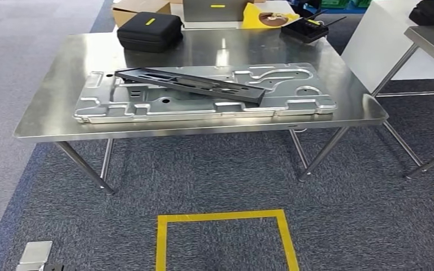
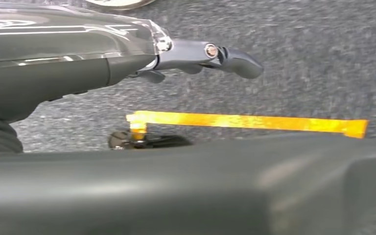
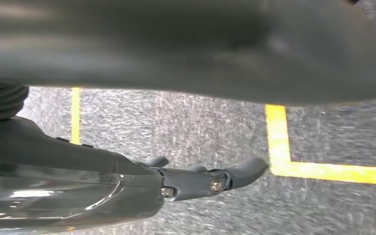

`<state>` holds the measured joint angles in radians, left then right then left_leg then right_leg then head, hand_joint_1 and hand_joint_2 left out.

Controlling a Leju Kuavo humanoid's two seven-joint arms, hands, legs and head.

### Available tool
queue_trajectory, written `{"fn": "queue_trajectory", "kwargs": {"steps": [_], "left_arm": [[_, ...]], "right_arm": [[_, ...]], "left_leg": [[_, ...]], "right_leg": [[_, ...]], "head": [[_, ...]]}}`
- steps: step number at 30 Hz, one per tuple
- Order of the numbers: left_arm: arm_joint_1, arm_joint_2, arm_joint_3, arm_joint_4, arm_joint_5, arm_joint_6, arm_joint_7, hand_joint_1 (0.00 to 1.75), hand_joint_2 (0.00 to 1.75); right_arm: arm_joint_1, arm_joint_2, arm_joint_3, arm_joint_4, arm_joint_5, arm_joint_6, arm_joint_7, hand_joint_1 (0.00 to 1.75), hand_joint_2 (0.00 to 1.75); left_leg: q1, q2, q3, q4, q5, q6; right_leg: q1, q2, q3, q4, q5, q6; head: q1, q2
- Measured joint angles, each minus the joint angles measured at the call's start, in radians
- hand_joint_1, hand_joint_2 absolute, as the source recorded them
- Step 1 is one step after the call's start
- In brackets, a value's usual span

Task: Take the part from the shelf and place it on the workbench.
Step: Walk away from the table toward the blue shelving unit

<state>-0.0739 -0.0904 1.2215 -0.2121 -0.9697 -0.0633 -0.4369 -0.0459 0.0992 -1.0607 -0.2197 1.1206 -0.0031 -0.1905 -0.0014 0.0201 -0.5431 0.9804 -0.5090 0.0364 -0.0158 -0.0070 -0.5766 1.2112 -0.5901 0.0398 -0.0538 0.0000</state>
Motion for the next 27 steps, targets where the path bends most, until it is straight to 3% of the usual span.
{"fn": "queue_trajectory", "kwargs": {"steps": [2, 4, 6, 7, 9, 11, 12, 13, 14, 16, 18, 19, 21, 22, 23, 24, 26, 27], "left_arm": [[-0.001, -0.002, 0.0, 0.0, -0.001, 0.0, 0.0, 0.0, 0.0], [-0.002, -0.002, 0.0, 0.0, -0.002, 0.0, 0.0, 0.0, 0.0], [0.0, -0.002, 0.0, 0.0, -0.002, 0.0, 0.0, 0.0, 0.0], [0.002, -0.003, 0.0, 0.0, -0.003, 0.0, 0.0, 0.0, 0.0], [0.004, -0.004, 0.001, 0.0, -0.002, 0.0, 0.0, 0.0, 0.0], [0.005, -0.004, 0.001, 0.0, -0.002, 0.0, 0.0, 0.0, 0.0], [0.004, -0.004, 0.001, 0.0, -0.002, 0.0, 0.0, 0.0, 0.0], [0.004, -0.004, 0.001, 0.0, -0.002, 0.0, 0.0, 0.0, 0.0], [0.005, -0.004, 0.001, 0.0, -0.002, 0.0, 0.0, 0.0, 0.0], [0.002, -0.004, 0.001, 0.0, -0.004, 0.0, 0.0, 0.0, 0.0], [-0.003, -0.004, 0.001, 0.0, -0.005, 0.0, 0.0, 0.0, 0.0], [-0.005, -0.004, 0.001, 0.0, -0.006, 0.0, 0.0, 0.0, 0.0], [-0.003, -0.005, 0.001, 0.0, -0.006, 0.0, 0.0, 0.0, 0.0], [-0.002, -0.006, 0.001, 0.0, -0.005, 0.0, 0.0, 0.0, 0.0], [-0.001, -0.007, 0.001, 0.0, -0.005, 0.0, 0.0, 0.0, 0.0], [-0.001, -0.008, 0.001, 0.0, -0.005, 0.0, -0.001, 0.0, 0.0], [0.0, -0.008, 0.002, 0.0, -0.004, 0.0, -0.001, 0.0, 0.0], [0.0, -0.008, 0.002, 0.0, -0.004, 0.0, -0.001, 0.0, 0.0]], "right_arm": [[-0.007, 0.001, 0.003, 0.001, 0.003, 0.005, 0.011, 0.0, 0.0], [-0.011, 0.003, 0.005, 0.002, 0.004, 0.008, 0.018, 0.0, 0.0], [-0.01, 0.005, 0.007, 0.005, 0.006, 0.011, 0.022, 0.0, 0.0], [-0.009, 0.006, 0.008, 0.007, 0.007, 0.012, 0.024, 0.0, 0.0], [-0.008, 0.008, 0.011, 0.008, 0.009, 0.013, 0.027, 0.0, 0.0], [-0.008, 0.008, 0.014, 0.008, 0.013, 0.014, 0.029, 0.0, 0.0], [-0.008, 0.008, 0.016, 0.008, 0.015, 0.015, 0.03, 0.0, 0.0], [-0.008, 0.008, 0.017, 0.008, 0.016, 0.015, 0.031, 0.0, 0.0], [-0.008, 0.008, 0.018, 0.008, 0.016, 0.015, 0.031, 0.0, 0.0], [-0.01, 0.008, 0.019, 0.008, 0.017, 0.015, 0.031, 0.0, 0.0], [-0.012, 0.009, 0.019, 0.008, 0.018, 0.018, 0.029, 0.0, 0.0], [-0.012, 0.009, 0.02, 0.008, 0.019, 0.021, 0.028, 0.0, 0.0], [-0.01, 0.008, 0.02, 0.008, 0.019, 0.024, 0.027, 0.0, 0.0], [-0.009, 0.007, 0.02, 0.009, 0.019, 0.025, 0.027, 0.0, 0.0], [-0.008, 0.006, 0.02, 0.009, 0.02, 0.025, 0.027, 0.0, 0.0], [-0.007, 0.005, 0.02, 0.009, 0.02, 0.026, 0.028, 0.0, 0.0], [-0.007, 0.005, 0.02, 0.01, 0.02, 0.027, 0.034, 0.0, 0.0], [-0.007, 0.005, 0.02, 0.01, 0.019, 0.027, 0.04, 0.0, 0.0]], "left_leg": [[-0.003, 0.0, -0.028, 0.023, 0.008, -0.008], [-0.005, 0.0, -0.044, 0.037, 0.02, -0.019], [-0.004, -0.002, -0.055, 0.042, 0.028, -0.031], [-0.003, -0.004, -0.06, 0.053, 0.01, -0.037], [0.002, -0.008, -0.08, 0.124, -0.076, -0.048], [0.004, -0.009, -0.102, 0.244, -0.16, -0.054], [0.005, -0.009, -0.103, 0.29, -0.17, -0.055], [0.004, -0.01, -0.089, 0.305, -0.157, -0.053], [0.004, -0.01, -0.06, 0.286, -0.129, -0.05], [0.001, -0.011, 0.044, 0.158, -0.085, -0.04], [-0.003, -0.012, 0.134, 0.022, -0.091, -0.029], [-0.006, -0.012, 0.152, -0.013, -0.098, -0.024], [-0.007, -0.01, 0.14, -0.026, -0.087, -0.013], [-0.005, -0.008, 0.128, -0.026, -0.074, -0.006], [-0.003, -0.006, 0.114, -0.028, -0.06, 0.001], [-0.001, -0.004, 0.098, -0.029, -0.046, 0.006], [-0.002, -0.002, 0.064, -0.027, -0.021, 0.011], [-0.003, -0.001, 0.047, -0.024, -0.009, 0.011]], "right_leg": [[0.002, 0.001, 0.107, -0.148, 0.008, -0.007], [0.005, 0.002, 0.156, -0.23, -0.009, -0.018], [0.004, -0.001, 0.146, -0.237, -0.006, -0.033], [0.003, -0.003, 0.137, -0.237, 0.003, -0.043], [0.002, -0.008, 0.112, -0.237, 0.025, -0.059], [0.005, -0.009, 0.08, -0.234, 0.048, -0.063], [0.007, -0.01, 0.062, -0.23, 0.059, -0.063], [0.008, -0.01, 0.044, -0.225, 0.069, -0.063], [0.008, -0.011, 0.026, -0.218, 0.078, -0.061], [0.01, -0.01, -0.004, -0.205, 0.094, -0.057], [0.012, -0.01, -0.023, -0.197, 0.111, -0.049], [0.012, -0.01, -0.03, -0.195, 0.121, -0.043], [0.011, -0.008, -0.042, -0.197, 0.138, -0.031], [0.011, -0.005, -0.05, -0.191, 0.127, -0.026], [0.01, -0.002, -0.059, -0.171, 0.097, -0.023], [0.009, 0.001, -0.071, -0.132, 0.049, -0.02], [0.008, 0.001, -0.093, -0.01, -0.044, -0.015], [0.007, 0.001, -0.097, 0.044, -0.063, -0.012]], "head": [[0.0, 0.0], [-0.001, 0.0], [-0.002, 0.0], [-0.002, 0.0], [-0.002, 0.0], [-0.002, 0.0], [-0.002, 0.0], [-0.002, 0.0], [-0.002, 0.0], [-0.002, 0.0], [-0.002, 0.0], [-0.002, 0.0], [-0.002, 0.0], [-0.002, 0.0], [-0.001, 0.0], [0.0, 0.0], [0.001, 0.0], [0.001, 0.0]]}}
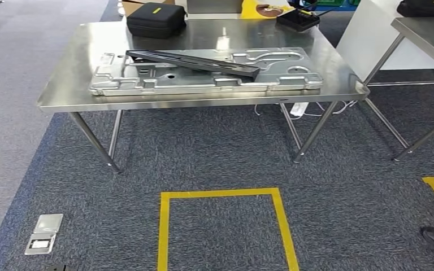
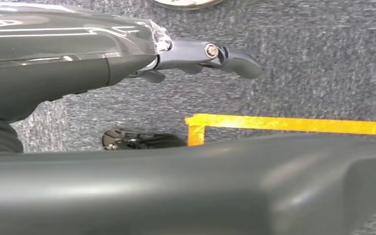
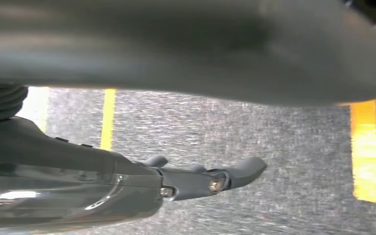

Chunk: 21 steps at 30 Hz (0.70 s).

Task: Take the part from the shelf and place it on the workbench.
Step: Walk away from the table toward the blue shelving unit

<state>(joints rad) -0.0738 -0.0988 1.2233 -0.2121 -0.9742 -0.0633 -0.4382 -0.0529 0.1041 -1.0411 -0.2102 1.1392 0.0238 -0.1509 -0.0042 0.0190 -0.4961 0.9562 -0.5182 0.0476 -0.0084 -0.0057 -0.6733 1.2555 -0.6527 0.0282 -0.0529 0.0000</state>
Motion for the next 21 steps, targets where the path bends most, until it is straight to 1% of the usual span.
{"fn": "queue_trajectory", "kwargs": {"steps": [1, 2, 3, 4, 5, 6, 7, 8, 9, 10, 11, 12, 13, 14, 15, 16, 17, 18, 19, 20, 21], "left_arm": [[0.0, 0.0, 0.0, 0.0, 0.0, 0.0, 0.0, 0.0, 0.0], [0.0, 0.0, 0.0, 0.0, -0.001, 0.0, 0.0, 0.0, 0.0], [0.0, 0.0, 0.001, 0.0, -0.001, 0.0, 0.0, 0.0, 0.0], [-0.001, -0.001, 0.001, 0.0, -0.001, -0.001, 0.001, 0.0, 0.0], [-0.001, -0.001, 0.002, 0.0, 0.0, -0.003, 0.003, 0.0, 0.0], [-0.001, -0.001, 0.002, 0.0, 0.0, -0.005, 0.005, 0.0, 0.0], [-0.002, -0.002, 0.003, 0.0, 0.001, -0.007, 0.008, 0.0, 0.0], [-0.002, -0.002, 0.004, 0.0, 0.002, -0.008, 0.009, 0.0, 0.0], [-0.001, -0.001, 0.005, 0.0, 0.001, -0.008, 0.011, 0.0, 0.0], [-0.001, -0.001, 0.007, 0.0, 0.001, -0.008, 0.012, 0.0, 0.0], [0.001, -0.002, 0.008, 0.0, 0.001, -0.008, 0.013, 0.0, 0.0], [0.002, -0.002, 0.01, 0.0, 0.001, -0.008, 0.016, 0.0, 0.0], [0.003, -0.003, 0.011, 0.0, 0.002, -0.008, 0.021, 0.0, 0.0], [0.003, -0.003, 0.012, 0.0, 0.004, -0.006, 0.028, 0.0, 0.44], [0.004, -0.003, 0.013, 0.0, 0.005, -0.003, 0.036, 0.0, 0.87], [0.004, -0.003, 0.014, 0.0, 0.006, 0.0, 0.045, 0.0, 1.31], [0.005, -0.003, 0.016, 0.0, 0.006, 0.004, 0.051, 0.0, 1.75], [0.005, -0.003, 0.017, 0.0, 0.006, 0.006, 0.056, 0.0, 1.75], [0.005, -0.003, 0.017, 0.0, 0.005, 0.008, 0.059, 0.0, 1.75], [0.004, -0.003, 0.018, 0.0, 0.003, 0.009, 0.061, 0.0, 1.75], [0.004, -0.003, 0.018, 0.0, 0.001, 0.01, 0.063, 0.0, 1.75]], "right_arm": [[0.0, 0.0, 0.0, 0.0, -0.001, 0.0, 0.007, 0.0, 0.0], [0.0, -0.001, 0.0, 0.0, -0.003, 0.0, 0.015, 0.0, 0.0], [-0.001, -0.001, 0.0, 0.0, -0.005, 0.001, 0.024, 0.0, 0.0], [-0.002, -0.002, -0.001, 0.0, -0.008, 0.004, 0.034, 0.0, 0.0], [-0.004, -0.002, -0.001, 0.0, -0.011, 0.007, 0.045, 0.0, 0.0], [-0.006, -0.002, -0.001, 0.0, -0.013, 0.012, 0.055, 0.0, 0.0], [-0.008, -0.003, -0.002, 0.0, -0.014, 0.015, 0.062, 0.0, 0.0], [-0.008, -0.002, -0.002, 0.0, -0.015, 0.018, 0.067, 0.0, 0.0], [-0.007, -0.002, -0.002, 0.001, -0.015, 0.02, 0.071, 0.0, 0.0], [-0.006, -0.001, -0.002, 0.002, -0.015, 0.021, 0.073, 0.0, 0.0], [-0.004, 0.0, -0.002, 0.002, -0.016, 0.021, 0.075, 0.0, 0.0], [-0.004, 0.0, -0.002, 0.003, -0.016, 0.022, 0.076, 0.0, 0.0], [-0.003, 0.0, -0.003, 0.003, -0.017, 0.024, 0.076, 0.0, 0.0], [-0.003, 0.0, -0.003, 0.003, -0.017, 0.027, 0.077, 0.0, 0.0], [-0.002, 0.0, -0.003, 0.004, -0.018, 0.032, 0.078, 0.0, 0.0], [-0.002, 0.0, -0.004, 0.004, -0.019, 0.037, 0.079, 0.0, 0.44], [-0.001, 0.0, -0.005, 0.004, -0.02, 0.04, 0.08, 0.0, 0.87], [-0.001, 0.001, -0.006, 0.004, -0.021, 0.044, 0.081, 0.0, 1.31], [-0.001, 0.001, -0.007, 0.005, -0.022, 0.047, 0.081, 0.0, 1.75], [-0.002, 0.002, -0.008, 0.005, -0.022, 0.05, 0.082, 0.0, 1.75], [-0.003, 0.002, -0.01, 0.005, -0.022, 0.054, 0.082, 0.0, 1.75]], "left_leg": [[0.0, 0.001, -0.018, 0.005, 0.011, -0.001], [0.0, 0.002, -0.036, 0.011, 0.02, -0.003], [0.0, 0.002, -0.054, 0.019, 0.027, -0.005], [-0.001, 0.002, -0.069, 0.028, 0.033, -0.008], [-0.002, 0.002, -0.083, 0.038, 0.037, -0.012], [-0.004, 0.002, -0.092, 0.047, 0.042, -0.017], [-0.006, 0.002, -0.099, 0.053, 0.047, -0.022], [-0.007, 0.002, -0.103, 0.056, 0.053, -0.027], [-0.005, 0.001, -0.106, 0.058, 0.058, -0.034], [-0.004, -0.001, -0.11, 0.064, 0.051, -0.04], [-0.002, -0.003, -0.118, 0.084, 0.028, -0.047], [0.001, -0.006, -0.132, 0.122, -0.009, -0.053], [0.003, -0.007, -0.15, 0.179, -0.055, -0.059], [0.005, -0.008, -0.169, 0.245, -0.095, -0.063], [0.007, -0.009, -0.181, 0.3, -0.118, -0.066], [0.008, -0.009, -0.179, 0.326, -0.123, -0.068], [0.008, -0.009, -0.158, 0.311, -0.109, -0.068], [0.009, -0.009, -0.118, 0.257, -0.082, -0.065], [0.008, -0.01, -0.068, 0.181, -0.055, -0.061], [0.007, -0.01, -0.023, 0.109, -0.036, -0.055], [0.006, -0.011, 0.007, 0.058, -0.026, -0.05]], "right_leg": [[0.0, 0.0, 0.008, 0.03, 0.006, 0.003], [0.0, 0.0, 0.033, 0.024, 0.031, 0.005], [0.0, 0.0, 0.075, -0.019, 0.058, 0.006], [0.0, 0.0, 0.133, -0.088, 0.074, 0.003], [0.001, 0.001, 0.192, -0.168, 0.076, -0.001], [0.003, 0.001, 0.237, -0.234, 0.066, -0.008], [0.004, 0.001, 0.264, -0.276, 0.053, -0.014], [0.005, 0.001, 0.27, -0.294, 0.048, -0.021], [0.004, 0.0, 0.266, -0.297, 0.05, -0.029], [0.003, -0.002, 0.26, -0.296, 0.057, -0.037], [0.001, -0.004, 0.253, -0.297, 0.066, -0.045], [0.0, -0.007, 0.244, -0.297, 0.074, -0.051], [0.0, -0.008, 0.234, -0.296, 0.082, -0.055], [0.0, -0.009, 0.223, -0.295, 0.089, -0.056], [0.001, -0.009, 0.213, -0.293, 0.095, -0.055], [0.001, -0.009, 0.203, -0.29, 0.1, -0.054], [0.001, -0.009, 0.196, -0.288, 0.104, -0.053], [0.001, -0.009, 0.19, -0.285, 0.107, -0.051], [0.001, -0.009, 0.187, -0.283, 0.108, -0.049], [0.002, -0.009, 0.184, -0.28, 0.109, -0.046], [0.003, -0.009, 0.182, -0.278, 0.111, -0.042]], "head": [[0.0, 0.0], [0.0, 0.0], [0.0, 0.0], [0.0, 0.0], [0.0, 0.0], [0.001, 0.0], [0.001, 0.0], [0.001, 0.0], [0.001, 0.0], [0.0, 0.0], [0.0, 0.0], [0.0, 0.0], [-0.001, 0.0], [-0.001, 0.0], [-0.001, 0.0], [-0.001, 0.0], [-0.001, 0.0], [-0.001, 0.0], [-0.001, 0.0], [-0.001, 0.0], [-0.001, 0.0]]}}
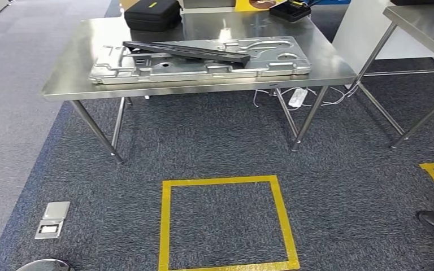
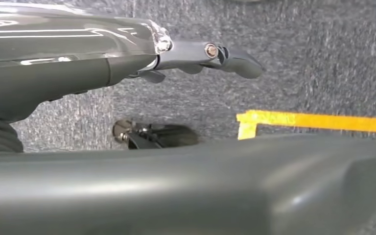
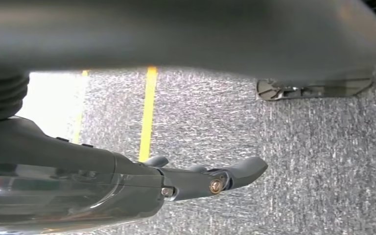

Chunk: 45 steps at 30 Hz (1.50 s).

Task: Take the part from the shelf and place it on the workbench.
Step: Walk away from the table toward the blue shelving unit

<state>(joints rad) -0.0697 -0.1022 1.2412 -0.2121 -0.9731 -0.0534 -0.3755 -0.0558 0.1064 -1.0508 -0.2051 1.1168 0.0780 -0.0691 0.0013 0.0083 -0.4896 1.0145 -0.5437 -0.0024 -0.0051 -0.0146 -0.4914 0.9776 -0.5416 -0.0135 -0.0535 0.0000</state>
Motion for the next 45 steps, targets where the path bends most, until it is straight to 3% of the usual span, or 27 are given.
{"fn": "queue_trajectory", "kwargs": {"steps": [3, 7, 16, 36, 45], "left_arm": [[0.0, 0.0, 0.001, 0.0, -0.002, 0.001, 0.002, 0.0, 1.75], [-0.002, -0.002, 0.001, 0.0, -0.002, 0.001, 0.003, 0.0, 1.75], [-0.004, -0.006, 0.001, 0.0, -0.006, -0.002, 0.008, 0.0, 1.75], [-0.004, -0.009, 0.006, 0.0, -0.002, -0.003, 0.022, 0.0, 1.75], [0.019, -0.005, -0.125, -0.005, 0.118, 0.001, 0.069, 0.0, 1.75]], "right_arm": [[-0.002, 0.001, -0.002, 0.0, 0.0, 0.005, -0.002, 0.0, 1.75], [-0.002, -0.002, -0.007, 0.0, 0.0, 0.008, 0.001, 0.0, 1.75], [-0.002, -0.003, -0.021, 0.0, -0.01, 0.035, 0.06, 0.0, 1.75], [-0.002, -0.004, -0.041, 0.0, -0.023, 0.056, 0.054, 0.0, 1.75], [0.016, -0.021, 0.064, -0.01, -0.16, 0.049, 0.054, 0.0, 1.75]], "left_leg": [[-0.003, 0.0, 0.013, -0.036, 0.0, 0.011], [-0.003, 0.0, 0.008, -0.044, 0.007, 0.012], [-0.008, 0.001, 0.0, -0.033, 0.008, 0.022], [-0.004, 0.001, -0.003, -0.032, 0.009, 0.02], [-0.004, 0.001, -0.003, -0.032, 0.01, 0.02]], "right_leg": [[0.003, 0.0, -0.005, 0.002, 0.006, 0.015], [0.004, 0.001, -0.006, -0.006, 0.012, -0.012], [-0.001, 0.002, -0.011, -0.006, 0.022, 0.02], [0.002, 0.002, -0.017, -0.001, 0.022, 0.021], [0.002, 0.002, -0.017, -0.001, 0.022, 0.021]], "head": [[0.0, 0.0], [0.001, 0.0], [0.001, 0.0], [0.001, 0.0], [0.001, 0.0]]}}
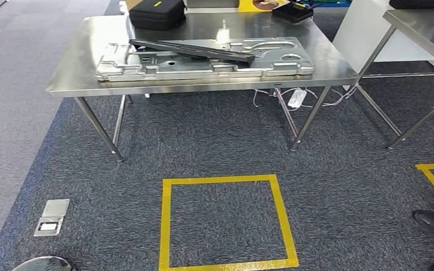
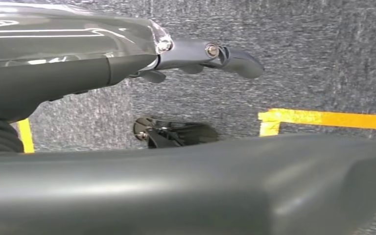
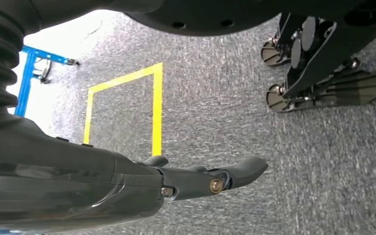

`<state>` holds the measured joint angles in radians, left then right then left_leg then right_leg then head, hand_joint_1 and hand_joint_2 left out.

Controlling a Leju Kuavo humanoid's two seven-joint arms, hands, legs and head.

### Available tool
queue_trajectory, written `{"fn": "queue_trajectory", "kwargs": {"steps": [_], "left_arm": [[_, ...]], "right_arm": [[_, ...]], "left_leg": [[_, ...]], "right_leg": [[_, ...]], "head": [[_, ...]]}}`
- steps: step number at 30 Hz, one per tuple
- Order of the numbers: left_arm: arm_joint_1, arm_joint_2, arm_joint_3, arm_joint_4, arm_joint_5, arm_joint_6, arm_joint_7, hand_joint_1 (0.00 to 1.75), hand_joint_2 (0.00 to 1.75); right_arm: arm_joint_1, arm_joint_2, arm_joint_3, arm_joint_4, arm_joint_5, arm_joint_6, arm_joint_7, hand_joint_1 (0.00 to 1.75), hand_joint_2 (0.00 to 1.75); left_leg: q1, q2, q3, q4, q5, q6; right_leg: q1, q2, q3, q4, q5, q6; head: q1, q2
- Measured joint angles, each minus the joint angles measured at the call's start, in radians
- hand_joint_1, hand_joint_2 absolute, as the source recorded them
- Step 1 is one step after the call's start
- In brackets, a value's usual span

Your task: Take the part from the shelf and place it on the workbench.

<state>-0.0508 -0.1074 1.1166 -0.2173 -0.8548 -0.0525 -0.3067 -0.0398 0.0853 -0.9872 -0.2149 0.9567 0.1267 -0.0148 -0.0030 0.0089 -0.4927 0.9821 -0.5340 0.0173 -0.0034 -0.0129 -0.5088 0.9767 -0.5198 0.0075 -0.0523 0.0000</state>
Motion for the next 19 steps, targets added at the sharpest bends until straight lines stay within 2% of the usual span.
{"fn": "queue_trajectory", "kwargs": {"steps": [5, 9, 19], "left_arm": [[0.018, 0.008, -0.101, -0.012, 0.085, 0.005, 0.03, 0.0, 1.75], [0.034, 0.015, -0.188, -0.024, 0.153, 0.013, 0.054, 0.0, 0.0], [0.069, 0.033, -0.393, -0.05, 0.314, 0.019, 0.111, 0.0, 0.0]], "right_arm": [[0.017, -0.009, 0.088, -0.014, -0.096, -0.013, 0.0, 0.0, 1.75], [0.031, -0.016, 0.164, -0.027, -0.172, -0.022, 0.001, 0.0, 0.0], [0.064, -0.031, 0.342, -0.059, -0.35, -0.045, 0.003, 0.0, 0.0]], "left_leg": [[0.0, 0.0, 0.0, 0.0, 0.0, 0.0], [0.0, 0.0, 0.0, 0.0, 0.0, 0.0], [0.0, 0.0, 0.0, 0.0, 0.0, 0.0]], "right_leg": [[0.0, 0.0, 0.0, 0.0, 0.0, 0.0], [0.0, 0.0, 0.0, 0.0, 0.0, 0.0], [0.0, 0.0, 0.0, 0.0, 0.0, 0.0]], "head": [[0.0, 0.0], [0.0, 0.0], [0.0, 0.0]]}}
